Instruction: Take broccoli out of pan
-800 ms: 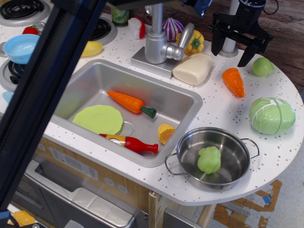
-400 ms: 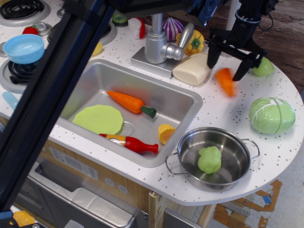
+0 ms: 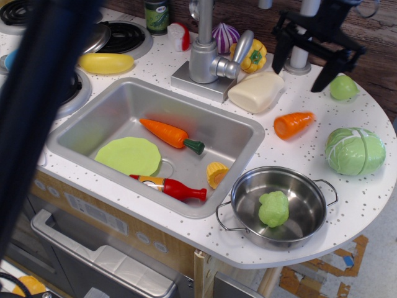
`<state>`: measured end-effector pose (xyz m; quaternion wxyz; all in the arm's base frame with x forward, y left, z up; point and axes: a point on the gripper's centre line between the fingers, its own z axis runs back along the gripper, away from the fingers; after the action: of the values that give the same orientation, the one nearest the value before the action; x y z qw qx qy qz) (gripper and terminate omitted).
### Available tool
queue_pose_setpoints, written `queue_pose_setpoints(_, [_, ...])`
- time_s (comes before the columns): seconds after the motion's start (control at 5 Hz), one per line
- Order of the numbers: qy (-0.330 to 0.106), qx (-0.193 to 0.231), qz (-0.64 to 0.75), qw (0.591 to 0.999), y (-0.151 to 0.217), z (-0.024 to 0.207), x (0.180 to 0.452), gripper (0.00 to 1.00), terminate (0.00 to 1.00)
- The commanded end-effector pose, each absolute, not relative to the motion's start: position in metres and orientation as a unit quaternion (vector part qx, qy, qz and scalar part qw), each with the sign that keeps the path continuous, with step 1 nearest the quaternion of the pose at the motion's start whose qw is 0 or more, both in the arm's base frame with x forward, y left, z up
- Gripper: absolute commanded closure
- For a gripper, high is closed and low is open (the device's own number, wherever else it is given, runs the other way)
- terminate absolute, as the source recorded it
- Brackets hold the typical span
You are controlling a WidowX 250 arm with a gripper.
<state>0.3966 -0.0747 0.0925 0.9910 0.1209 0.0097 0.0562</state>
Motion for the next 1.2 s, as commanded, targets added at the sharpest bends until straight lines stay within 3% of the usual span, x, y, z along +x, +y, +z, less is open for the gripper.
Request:
queue_pose_setpoints(0.0, [-0.03,0.097,0.118,0.988,-0.094,0.125,0.345,0.0,0.0])
queue_pose_setpoints(0.4, [-0.032,0.074,0.177,0.981,-0.123,0.103,0.289,0.0,0.0])
queue_pose_setpoints(1.0, [-0.047,0.068,0.185,0.979,-0.111,0.048,0.277,0.0,0.0])
